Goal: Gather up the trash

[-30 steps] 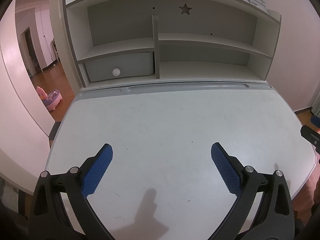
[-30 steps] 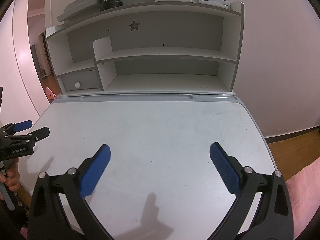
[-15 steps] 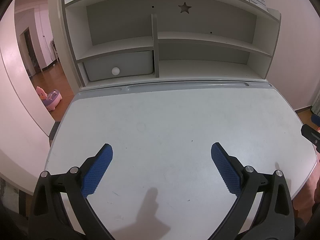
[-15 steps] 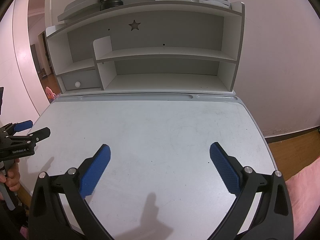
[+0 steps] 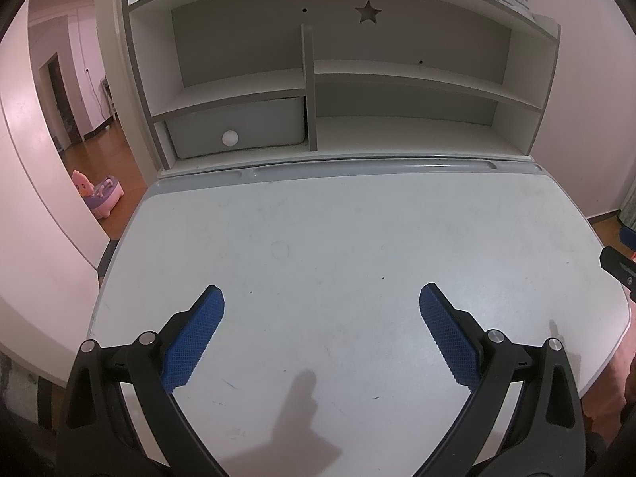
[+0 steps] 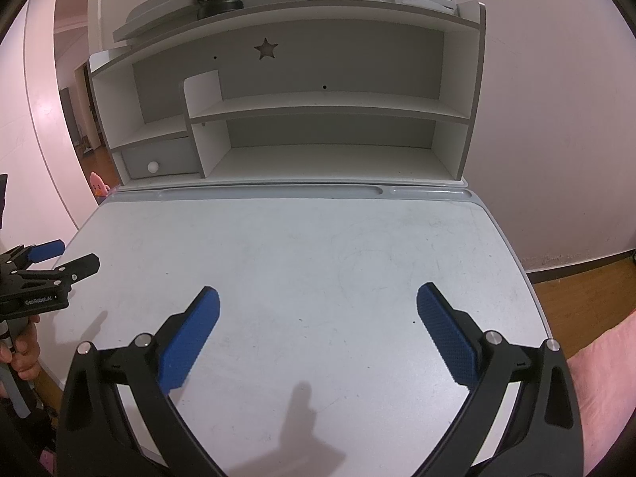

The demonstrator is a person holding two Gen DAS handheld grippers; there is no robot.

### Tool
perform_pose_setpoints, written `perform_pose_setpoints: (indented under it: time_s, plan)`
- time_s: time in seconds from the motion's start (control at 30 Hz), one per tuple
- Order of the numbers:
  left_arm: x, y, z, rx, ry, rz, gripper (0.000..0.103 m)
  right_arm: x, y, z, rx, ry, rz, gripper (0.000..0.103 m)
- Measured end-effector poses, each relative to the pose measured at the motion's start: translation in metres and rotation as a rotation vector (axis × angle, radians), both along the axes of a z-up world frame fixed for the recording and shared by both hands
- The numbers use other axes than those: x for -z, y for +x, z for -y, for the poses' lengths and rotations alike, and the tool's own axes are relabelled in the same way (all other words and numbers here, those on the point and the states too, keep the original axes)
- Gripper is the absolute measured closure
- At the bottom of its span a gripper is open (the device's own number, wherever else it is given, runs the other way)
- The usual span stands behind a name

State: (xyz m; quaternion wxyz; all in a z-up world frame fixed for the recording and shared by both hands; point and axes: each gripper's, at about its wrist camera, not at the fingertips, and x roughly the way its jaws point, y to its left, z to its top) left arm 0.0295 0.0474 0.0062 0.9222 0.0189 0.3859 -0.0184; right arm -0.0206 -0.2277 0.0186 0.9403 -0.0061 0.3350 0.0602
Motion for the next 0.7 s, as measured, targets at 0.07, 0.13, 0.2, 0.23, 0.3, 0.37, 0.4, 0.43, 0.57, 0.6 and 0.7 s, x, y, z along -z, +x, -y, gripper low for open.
perform_pose_setpoints:
  time_s: [0.07,0.13,0.2,0.23,0.3,0.37,0.4,0.43,0.57,0.6,0.7]
  plan:
    - [0.0001,0.0002,-0.0010,0.000,-0.001,-0.001,0.007,-0.0001,-0.0001,0.0000,-0.001,0.000,0.001,0.007]
    - [0.0002,-0.0003,-0.0016,0.000,0.000,-0.001,0.007,-0.0001,0.0001,-0.0004,0.000,-0.001,0.001,0.007]
    - [0.0005,-0.0010,-0.0022,0.001,0.000,-0.001,0.007,0.0001,0.0003,-0.0006,0.000,0.000,0.000,0.007]
    - [0.0003,-0.0003,-0.0021,0.001,-0.001,-0.001,0.007,0.0001,0.0004,-0.0008,0.001,-0.001,0.000,0.007]
    - [0.0001,-0.0004,-0.0022,0.000,-0.001,-0.001,0.007,0.0001,0.0004,-0.0010,0.001,0.000,0.000,0.007]
    - [0.0000,-0.0003,-0.0023,0.001,-0.001,-0.002,0.007,0.0000,-0.0001,-0.0009,0.000,-0.001,0.001,0.007]
    - [0.0001,-0.0010,-0.0025,0.001,-0.001,-0.001,0.007,0.0001,-0.0003,-0.0007,-0.001,-0.001,0.001,0.007]
    - [0.0001,-0.0004,-0.0022,0.001,0.000,-0.001,0.007,0.0000,-0.0003,-0.0007,-0.001,-0.001,0.001,0.007]
    - [0.0002,0.0009,-0.0026,0.003,0.000,-0.003,0.007,0.0007,0.0000,-0.0002,-0.001,-0.001,-0.001,0.007]
    - [0.0002,0.0016,-0.0028,0.003,0.000,-0.004,0.007,0.0006,-0.0002,-0.0003,0.000,-0.002,0.000,0.007]
    - [0.0004,0.0017,-0.0034,0.005,0.000,-0.005,0.007,0.0007,-0.0001,-0.0006,0.000,-0.002,0.000,0.007]
